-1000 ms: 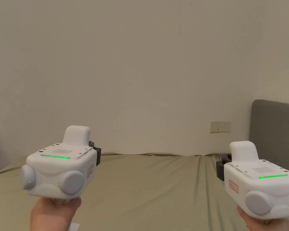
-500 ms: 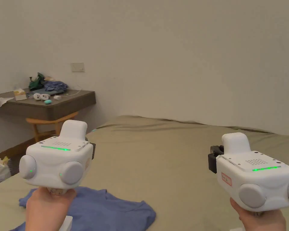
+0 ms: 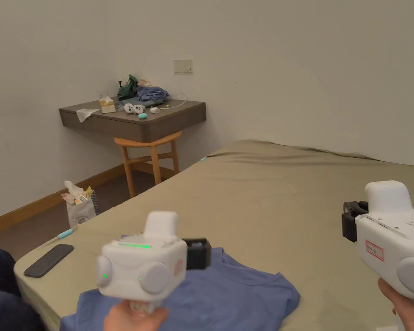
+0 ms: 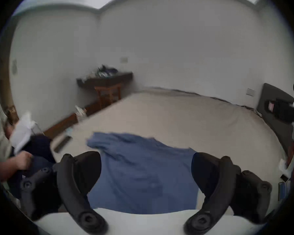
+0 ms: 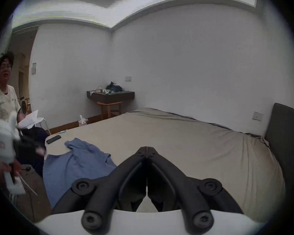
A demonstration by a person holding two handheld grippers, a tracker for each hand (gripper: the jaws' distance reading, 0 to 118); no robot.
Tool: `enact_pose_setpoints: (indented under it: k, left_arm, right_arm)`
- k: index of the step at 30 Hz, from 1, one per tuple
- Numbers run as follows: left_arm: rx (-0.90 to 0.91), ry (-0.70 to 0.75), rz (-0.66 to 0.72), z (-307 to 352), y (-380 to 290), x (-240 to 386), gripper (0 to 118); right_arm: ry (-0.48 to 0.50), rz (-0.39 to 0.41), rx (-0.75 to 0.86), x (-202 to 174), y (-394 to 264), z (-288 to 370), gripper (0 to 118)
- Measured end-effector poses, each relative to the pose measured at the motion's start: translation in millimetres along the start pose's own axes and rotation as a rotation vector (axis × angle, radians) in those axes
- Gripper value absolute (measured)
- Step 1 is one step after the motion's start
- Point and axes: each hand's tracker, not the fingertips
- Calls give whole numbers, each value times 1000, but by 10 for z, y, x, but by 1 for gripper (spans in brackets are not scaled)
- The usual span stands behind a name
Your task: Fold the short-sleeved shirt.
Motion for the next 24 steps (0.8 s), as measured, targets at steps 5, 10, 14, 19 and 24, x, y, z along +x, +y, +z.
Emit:
enact_pose_setpoints:
  k: [5,10,14,19,24]
  left_arm:
    - [-262,-98,-86,-1108,-558,525,114]
    - [-330,-166,-128,-1887,-791,1046,114]
    - [-397,-85,-322,-2415,-870,1325,114]
    - [-317,-84,-256,-2370,-723,943,44]
    - [-350,-115,-63,-2404,-616,477,2]
  right_arm:
    - [-26,23,-102,255,-210,-498,3]
    - [-23,7,-162,444,-484,-936,3]
    - [-18,8,-200,560,-705,-1169,3]
    - [2,45,-232,658,-961,-1265,3]
    - [14,-42,-232,806,-1121,-1161,3]
